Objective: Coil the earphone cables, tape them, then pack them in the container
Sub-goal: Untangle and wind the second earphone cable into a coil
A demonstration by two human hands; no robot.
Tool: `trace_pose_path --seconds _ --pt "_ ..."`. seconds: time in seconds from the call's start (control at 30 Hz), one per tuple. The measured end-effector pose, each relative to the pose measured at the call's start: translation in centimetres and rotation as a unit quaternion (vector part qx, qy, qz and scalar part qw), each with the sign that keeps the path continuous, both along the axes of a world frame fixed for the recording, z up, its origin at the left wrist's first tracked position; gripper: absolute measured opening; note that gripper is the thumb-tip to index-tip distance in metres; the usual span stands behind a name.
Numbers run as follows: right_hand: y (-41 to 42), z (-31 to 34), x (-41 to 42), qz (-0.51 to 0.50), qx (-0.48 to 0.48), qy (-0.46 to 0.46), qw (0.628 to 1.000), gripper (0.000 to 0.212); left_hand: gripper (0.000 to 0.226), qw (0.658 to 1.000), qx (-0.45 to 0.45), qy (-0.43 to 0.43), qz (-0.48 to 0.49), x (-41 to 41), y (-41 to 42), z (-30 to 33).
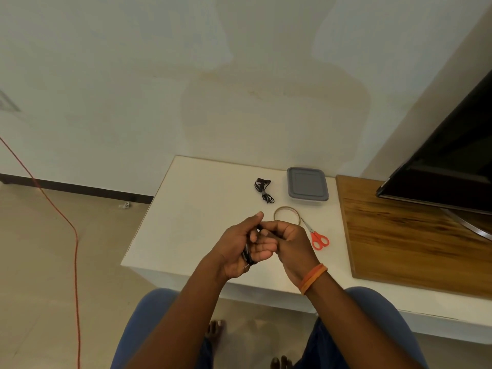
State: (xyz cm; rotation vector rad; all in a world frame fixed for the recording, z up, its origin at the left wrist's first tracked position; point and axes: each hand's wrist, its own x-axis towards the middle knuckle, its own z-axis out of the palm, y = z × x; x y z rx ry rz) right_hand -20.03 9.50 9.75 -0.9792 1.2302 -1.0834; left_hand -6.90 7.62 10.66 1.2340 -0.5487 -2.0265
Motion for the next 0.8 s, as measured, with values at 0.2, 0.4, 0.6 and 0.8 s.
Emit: trace_pose_path --seconds 0.2,0.4,0.6,0.8 --pt "-0.5 -0.1 -0.4 0.020 -0.005 0.015 1.000 0.027 0.049 0.998 0.009 -0.001 0.064 -1.0 0.4 0.1" --pt "-0.9 0.0 -1.1 0.035 -0.019 0.053 0.998 0.023 0.032 0.991 0.014 0.026 0.129 -0.9 0.6 -0.1" --pt "-0.5 -0.4 -0.5 -0.058 -0.034 0.146 0.987 0.018 0.039 0.976 -0.107 -0.117 0.147 -2.2 1.2 -1.0" --pt "0.3 -1.2 1.3 -0.089 -0.053 0.165 0.981 0.011 0.039 0.981 -0.041 -0.071 0.177 -3.0 1.1 -1.8"
